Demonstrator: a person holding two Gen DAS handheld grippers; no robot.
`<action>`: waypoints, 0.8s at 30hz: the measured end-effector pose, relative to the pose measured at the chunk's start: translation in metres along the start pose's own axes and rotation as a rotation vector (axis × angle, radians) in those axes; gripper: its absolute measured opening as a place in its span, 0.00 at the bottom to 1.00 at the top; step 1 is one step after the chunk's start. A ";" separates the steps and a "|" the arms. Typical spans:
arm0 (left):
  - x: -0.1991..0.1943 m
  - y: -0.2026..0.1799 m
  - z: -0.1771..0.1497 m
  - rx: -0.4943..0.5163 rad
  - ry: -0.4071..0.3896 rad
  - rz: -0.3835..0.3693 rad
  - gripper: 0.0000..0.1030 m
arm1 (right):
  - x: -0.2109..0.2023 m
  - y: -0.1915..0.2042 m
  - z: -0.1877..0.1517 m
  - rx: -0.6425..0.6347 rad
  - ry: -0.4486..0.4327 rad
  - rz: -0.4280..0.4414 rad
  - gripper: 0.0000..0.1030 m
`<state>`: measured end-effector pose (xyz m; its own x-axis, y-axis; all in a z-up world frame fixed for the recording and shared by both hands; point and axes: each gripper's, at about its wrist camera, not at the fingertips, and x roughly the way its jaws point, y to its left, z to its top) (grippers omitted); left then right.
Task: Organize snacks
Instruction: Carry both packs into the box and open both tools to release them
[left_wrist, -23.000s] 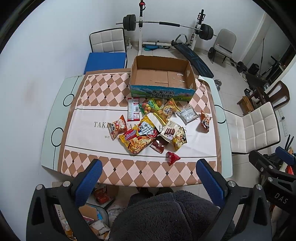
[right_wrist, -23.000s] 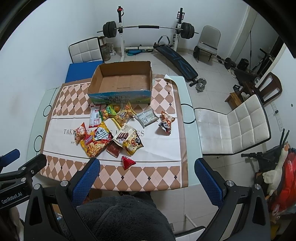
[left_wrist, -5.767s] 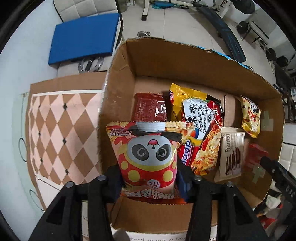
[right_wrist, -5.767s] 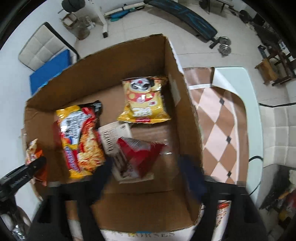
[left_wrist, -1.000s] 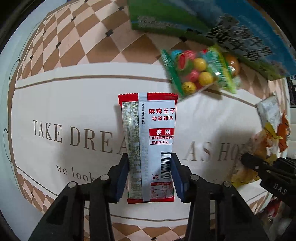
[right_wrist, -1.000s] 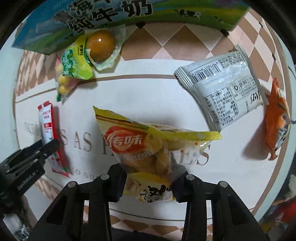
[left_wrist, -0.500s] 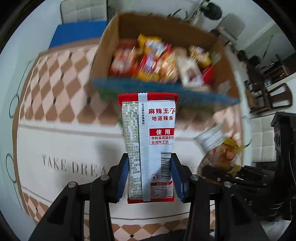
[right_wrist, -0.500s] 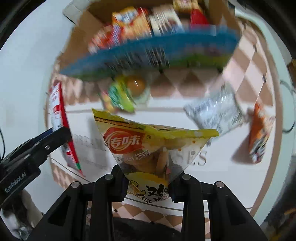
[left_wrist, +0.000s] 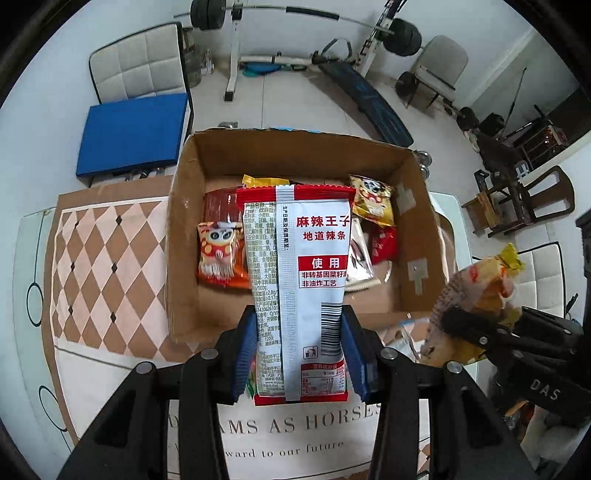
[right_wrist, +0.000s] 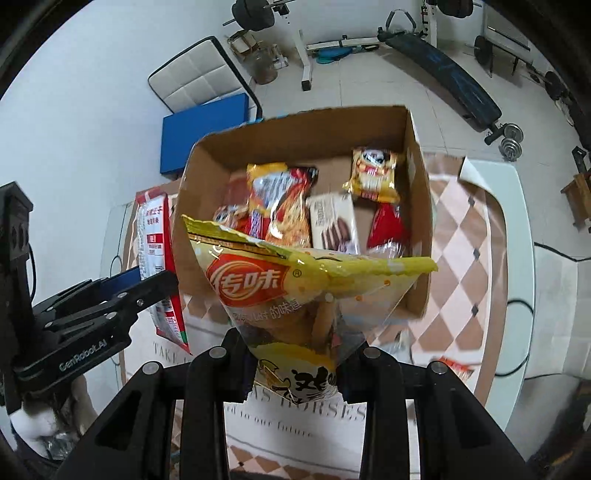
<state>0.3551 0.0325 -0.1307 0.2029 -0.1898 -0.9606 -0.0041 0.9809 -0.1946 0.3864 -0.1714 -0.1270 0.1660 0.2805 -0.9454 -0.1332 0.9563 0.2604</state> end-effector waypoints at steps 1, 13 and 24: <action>0.004 0.003 0.005 -0.002 0.010 0.006 0.39 | 0.002 0.002 0.008 -0.001 0.003 -0.007 0.35; 0.090 0.043 0.038 -0.046 0.215 0.092 0.40 | 0.075 -0.032 0.056 0.045 0.108 -0.117 0.35; 0.122 0.055 0.030 -0.102 0.305 0.079 0.53 | 0.124 -0.054 0.055 0.096 0.237 -0.168 0.85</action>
<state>0.4090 0.0645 -0.2526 -0.1045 -0.1324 -0.9857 -0.1091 0.9866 -0.1210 0.4680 -0.1838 -0.2476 -0.0557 0.1016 -0.9933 -0.0287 0.9942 0.1033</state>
